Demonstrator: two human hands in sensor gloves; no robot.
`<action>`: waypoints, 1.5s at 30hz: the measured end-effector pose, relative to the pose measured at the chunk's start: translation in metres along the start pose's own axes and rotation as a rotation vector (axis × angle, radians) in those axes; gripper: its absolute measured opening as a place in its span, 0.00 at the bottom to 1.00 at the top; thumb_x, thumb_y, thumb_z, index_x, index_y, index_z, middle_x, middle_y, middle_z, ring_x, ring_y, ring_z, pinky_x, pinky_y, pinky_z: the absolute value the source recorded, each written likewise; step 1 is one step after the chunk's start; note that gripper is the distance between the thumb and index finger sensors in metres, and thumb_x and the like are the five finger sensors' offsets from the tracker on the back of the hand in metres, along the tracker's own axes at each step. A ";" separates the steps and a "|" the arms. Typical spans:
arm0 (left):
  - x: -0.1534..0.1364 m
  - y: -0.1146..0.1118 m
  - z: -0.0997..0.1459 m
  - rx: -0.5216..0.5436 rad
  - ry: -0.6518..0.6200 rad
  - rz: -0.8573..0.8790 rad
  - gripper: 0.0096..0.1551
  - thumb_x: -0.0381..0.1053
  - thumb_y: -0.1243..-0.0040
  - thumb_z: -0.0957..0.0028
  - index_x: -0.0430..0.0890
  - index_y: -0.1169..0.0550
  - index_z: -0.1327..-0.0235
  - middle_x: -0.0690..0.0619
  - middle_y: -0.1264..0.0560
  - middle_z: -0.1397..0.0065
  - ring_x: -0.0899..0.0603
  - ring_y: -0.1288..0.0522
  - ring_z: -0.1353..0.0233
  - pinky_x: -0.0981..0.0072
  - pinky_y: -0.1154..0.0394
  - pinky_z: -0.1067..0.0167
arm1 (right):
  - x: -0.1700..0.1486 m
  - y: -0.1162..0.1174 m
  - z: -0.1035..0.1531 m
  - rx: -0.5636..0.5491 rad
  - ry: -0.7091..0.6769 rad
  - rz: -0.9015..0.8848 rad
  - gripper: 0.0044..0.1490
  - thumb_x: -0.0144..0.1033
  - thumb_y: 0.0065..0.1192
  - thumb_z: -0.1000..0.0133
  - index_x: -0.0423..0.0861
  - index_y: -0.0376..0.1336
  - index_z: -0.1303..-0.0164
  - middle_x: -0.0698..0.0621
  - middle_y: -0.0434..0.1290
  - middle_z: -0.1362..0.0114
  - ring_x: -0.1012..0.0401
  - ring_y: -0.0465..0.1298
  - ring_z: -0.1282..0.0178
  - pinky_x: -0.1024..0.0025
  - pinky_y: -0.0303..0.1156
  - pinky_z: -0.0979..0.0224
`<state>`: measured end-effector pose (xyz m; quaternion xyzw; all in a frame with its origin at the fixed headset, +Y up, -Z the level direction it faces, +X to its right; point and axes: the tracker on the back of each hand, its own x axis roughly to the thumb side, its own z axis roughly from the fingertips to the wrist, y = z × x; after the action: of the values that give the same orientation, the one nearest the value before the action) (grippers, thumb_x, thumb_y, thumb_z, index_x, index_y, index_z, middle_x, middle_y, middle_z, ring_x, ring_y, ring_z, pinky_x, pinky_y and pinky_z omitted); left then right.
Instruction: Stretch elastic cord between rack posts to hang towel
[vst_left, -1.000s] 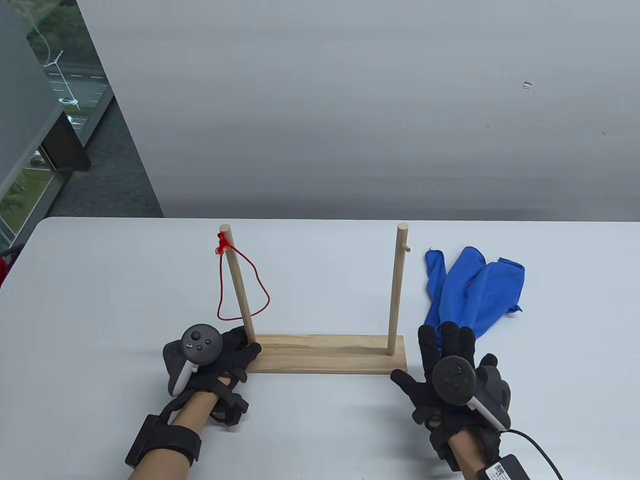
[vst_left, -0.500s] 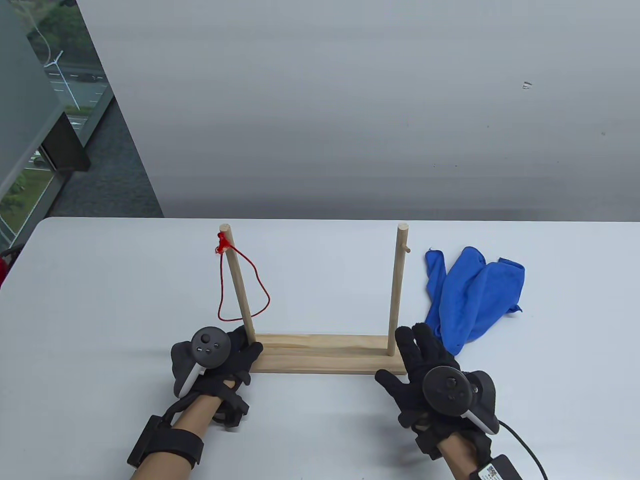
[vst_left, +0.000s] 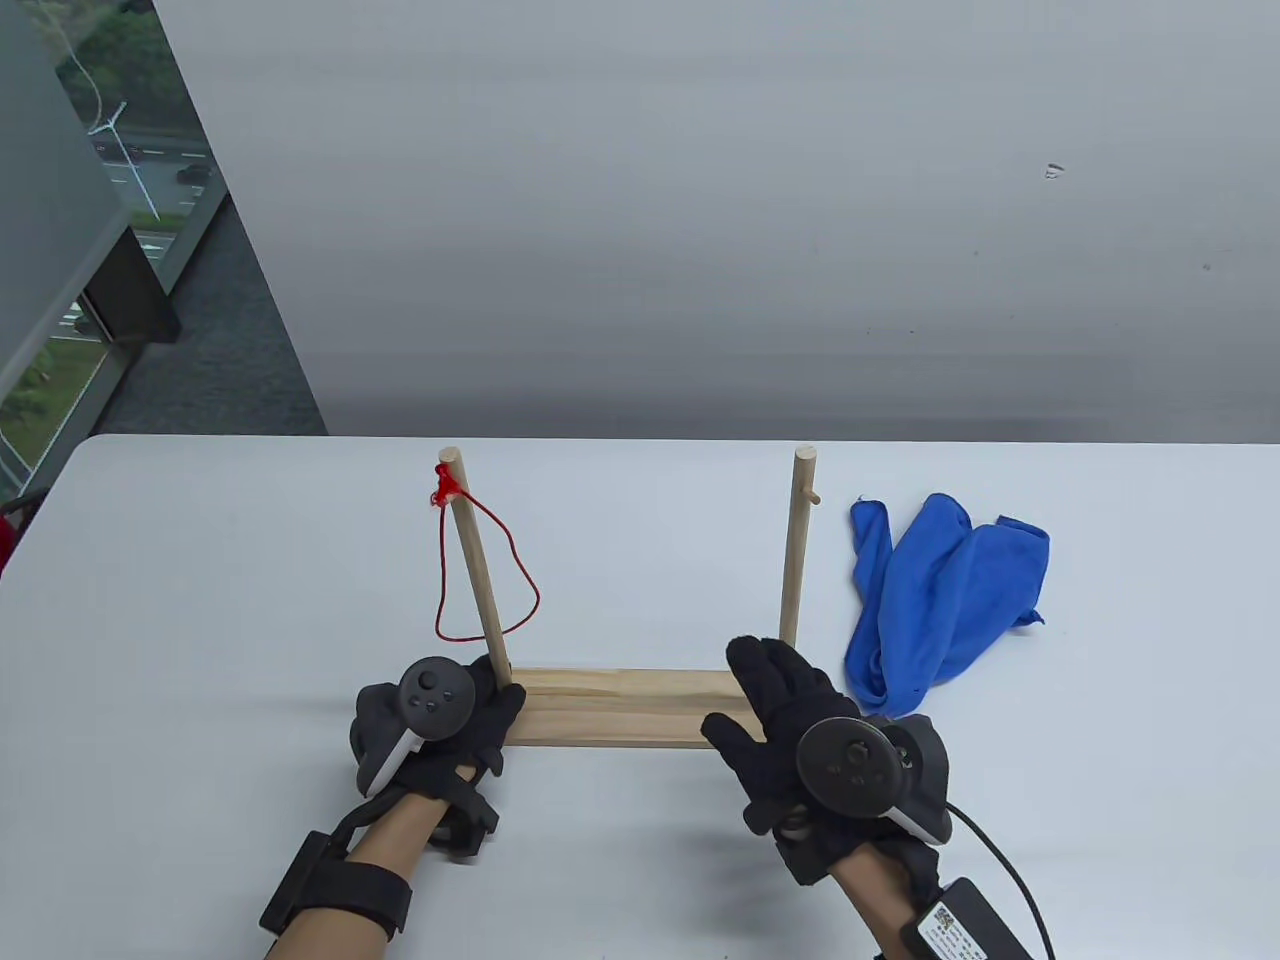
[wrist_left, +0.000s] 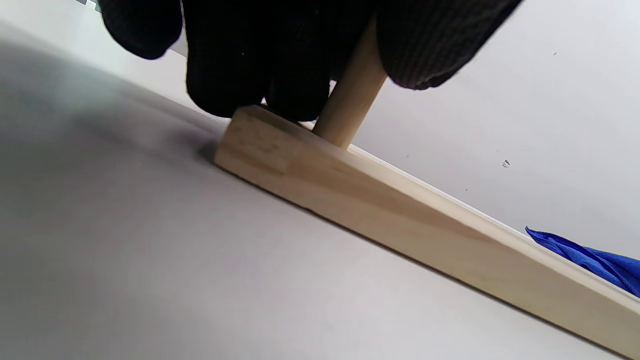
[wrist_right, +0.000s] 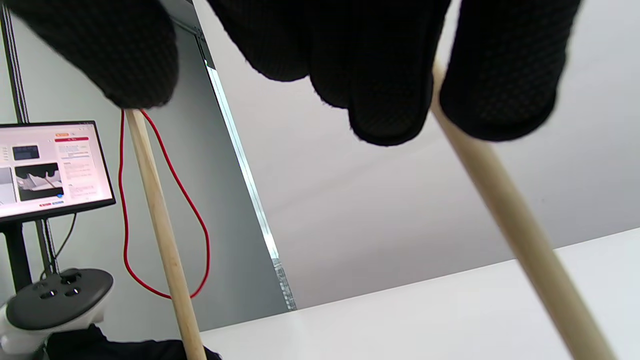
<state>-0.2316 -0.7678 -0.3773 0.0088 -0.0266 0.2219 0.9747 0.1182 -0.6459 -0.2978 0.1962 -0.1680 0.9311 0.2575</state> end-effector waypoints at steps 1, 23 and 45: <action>0.000 0.000 0.000 -0.001 0.000 0.000 0.31 0.61 0.32 0.51 0.48 0.22 0.38 0.52 0.16 0.38 0.37 0.17 0.39 0.38 0.28 0.34 | 0.003 0.000 -0.004 -0.003 -0.004 -0.011 0.46 0.58 0.63 0.50 0.44 0.54 0.28 0.38 0.62 0.28 0.45 0.76 0.37 0.45 0.77 0.47; 0.001 -0.001 0.001 -0.017 0.012 -0.003 0.31 0.61 0.33 0.50 0.48 0.23 0.37 0.52 0.17 0.37 0.37 0.17 0.38 0.39 0.29 0.33 | 0.040 0.054 -0.103 0.089 -0.053 -0.279 0.48 0.52 0.66 0.50 0.43 0.50 0.27 0.38 0.59 0.26 0.48 0.76 0.41 0.52 0.77 0.48; 0.001 -0.002 0.001 -0.030 0.020 -0.001 0.31 0.62 0.34 0.49 0.50 0.24 0.36 0.53 0.18 0.36 0.38 0.18 0.37 0.39 0.29 0.32 | 0.056 0.112 -0.148 0.206 -0.009 -0.422 0.47 0.48 0.67 0.50 0.48 0.48 0.26 0.42 0.58 0.25 0.46 0.73 0.36 0.45 0.70 0.40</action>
<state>-0.2303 -0.7689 -0.3761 -0.0077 -0.0203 0.2210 0.9750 -0.0282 -0.6525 -0.4248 0.2564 -0.0284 0.8680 0.4243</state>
